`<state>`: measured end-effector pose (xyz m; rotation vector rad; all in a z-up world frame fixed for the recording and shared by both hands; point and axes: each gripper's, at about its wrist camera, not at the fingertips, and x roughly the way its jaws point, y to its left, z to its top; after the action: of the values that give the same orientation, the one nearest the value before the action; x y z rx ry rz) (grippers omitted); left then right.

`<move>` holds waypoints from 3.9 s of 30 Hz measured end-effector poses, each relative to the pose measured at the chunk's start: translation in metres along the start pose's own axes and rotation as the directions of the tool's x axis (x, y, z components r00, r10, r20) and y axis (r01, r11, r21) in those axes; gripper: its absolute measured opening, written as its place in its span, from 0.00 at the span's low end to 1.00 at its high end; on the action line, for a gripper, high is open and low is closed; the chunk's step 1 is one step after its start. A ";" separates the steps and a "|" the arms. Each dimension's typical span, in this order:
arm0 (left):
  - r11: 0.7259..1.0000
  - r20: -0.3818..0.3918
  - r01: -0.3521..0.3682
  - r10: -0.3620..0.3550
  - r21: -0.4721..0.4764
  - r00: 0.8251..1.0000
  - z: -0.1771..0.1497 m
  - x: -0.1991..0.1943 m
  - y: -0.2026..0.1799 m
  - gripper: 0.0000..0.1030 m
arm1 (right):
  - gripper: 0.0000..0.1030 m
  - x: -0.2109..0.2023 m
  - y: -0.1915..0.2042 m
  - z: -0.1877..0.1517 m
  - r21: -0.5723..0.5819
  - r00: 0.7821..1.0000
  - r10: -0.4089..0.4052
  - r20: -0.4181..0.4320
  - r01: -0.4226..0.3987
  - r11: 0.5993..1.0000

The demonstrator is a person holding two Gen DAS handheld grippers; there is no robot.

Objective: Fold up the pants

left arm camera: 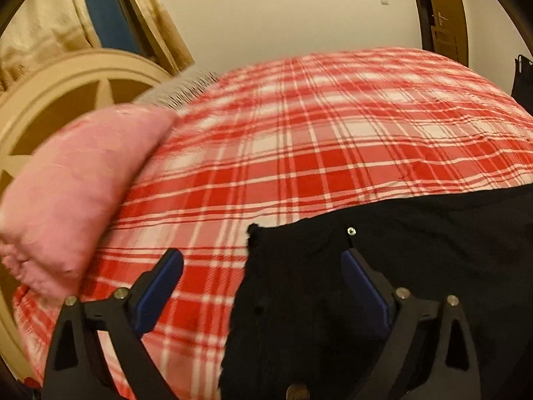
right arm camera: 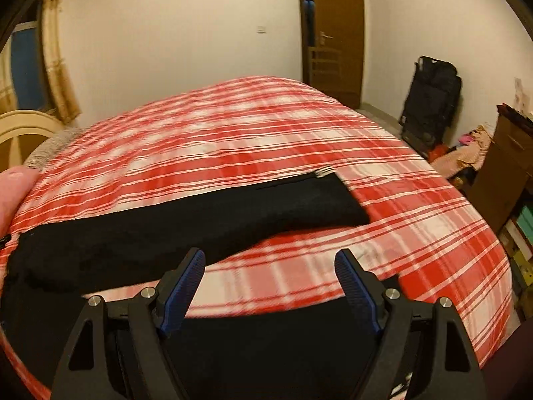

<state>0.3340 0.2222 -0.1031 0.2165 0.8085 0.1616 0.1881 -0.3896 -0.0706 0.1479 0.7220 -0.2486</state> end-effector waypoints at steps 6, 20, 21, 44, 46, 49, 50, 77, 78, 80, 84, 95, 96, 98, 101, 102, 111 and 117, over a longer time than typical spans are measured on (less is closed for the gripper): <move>0.998 -0.079 0.051 -0.053 -0.033 0.995 0.008 0.048 0.011 0.82 | 0.79 0.030 -0.028 0.017 0.029 0.997 -0.064 -0.038 0.065 0.997; 0.988 -0.113 0.154 -0.154 -0.009 0.982 0.006 0.075 0.001 0.40 | 0.79 0.091 -0.079 0.047 0.058 0.989 -0.123 -0.087 0.129 0.990; 0.989 -0.110 0.151 -0.150 0.000 0.983 0.006 0.075 0.001 0.40 | 0.79 0.098 -0.084 0.052 0.055 0.987 -0.134 -0.088 0.140 0.989; 0.989 -0.113 0.124 -0.115 0.076 0.987 0.012 0.080 -0.006 0.31 | 0.25 0.232 -0.089 0.101 0.055 0.961 0.028 -0.277 -0.014 0.998; 0.986 -0.102 0.121 -0.109 0.117 0.989 0.014 0.075 -0.010 0.24 | 0.06 0.226 -0.088 0.101 0.043 0.960 0.001 -0.279 0.012 0.999; 0.987 -0.055 0.121 -0.116 0.104 0.992 0.018 0.058 -0.006 0.21 | 0.05 0.203 -0.086 0.104 0.045 0.973 0.001 -0.232 0.009 0.999; 0.987 -0.029 0.127 -0.125 0.100 0.992 0.020 0.048 -0.002 0.20 | 0.05 0.193 -0.085 0.104 0.045 0.977 0.004 -0.213 0.006 0.999; 0.944 0.160 0.313 -0.295 -0.101 0.942 -0.148 -0.080 0.065 0.01 | 0.06 0.016 -0.120 -0.061 0.138 0.981 0.010 -0.193 0.017 0.990; 0.943 0.158 0.314 -0.295 -0.113 0.942 -0.152 -0.079 0.064 0.01 | 0.07 0.019 -0.118 -0.065 0.115 0.979 -0.011 -0.202 0.035 0.993; 0.937 0.160 0.320 -0.298 -0.137 0.941 -0.157 -0.081 0.067 0.02 | 0.12 0.019 -0.116 -0.066 0.087 0.980 -0.053 -0.190 0.071 0.994; 0.946 0.183 0.300 -0.275 -0.122 0.944 -0.160 -0.100 0.075 0.36 | 0.68 -0.001 -0.117 -0.060 0.057 0.981 -0.104 -0.163 0.115 0.992; 0.964 0.089 0.258 -0.263 0.065 0.961 -0.133 -0.070 0.033 0.64 | 0.68 -0.045 -0.067 -0.053 -0.063 0.994 -0.097 -0.041 0.094 0.994; 0.959 0.068 0.280 -0.282 0.042 0.957 -0.130 -0.064 0.034 0.63 | 0.68 -0.048 -0.051 -0.052 -0.102 0.997 -0.077 -0.033 0.073 0.992; 0.945 0.017 0.326 -0.326 -0.017 0.945 -0.122 -0.045 0.040 0.56 | 0.68 -0.049 -0.024 -0.052 -0.160 0.999 -0.046 -0.026 0.041 0.986; 0.936 0.010 0.352 -0.352 -0.030 0.936 -0.119 -0.038 0.039 0.40 | 0.68 -0.051 0.037 -0.058 -0.298 1.000 0.023 -0.022 -0.028 0.954; 0.934 0.008 0.356 -0.355 -0.022 0.935 -0.117 -0.038 0.037 0.38 | 0.68 -0.051 0.058 -0.061 -0.347 0.999 0.045 -0.023 -0.050 0.936; 0.922 0.010 0.386 -0.387 0.032 0.922 -0.112 -0.052 0.039 0.27 | 0.68 -0.025 0.241 -0.104 -0.729 0.985 0.171 -0.029 -0.138 0.671; 0.917 0.022 0.396 -0.397 0.039 0.918 -0.106 -0.053 0.039 0.33 | 0.68 0.013 0.288 -0.120 -0.826 0.992 0.123 -0.028 -0.092 0.556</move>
<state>0.2177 0.2613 -0.1276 0.0824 0.8105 -0.2388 0.2008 -0.0889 -0.1546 -0.7318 0.7279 0.2366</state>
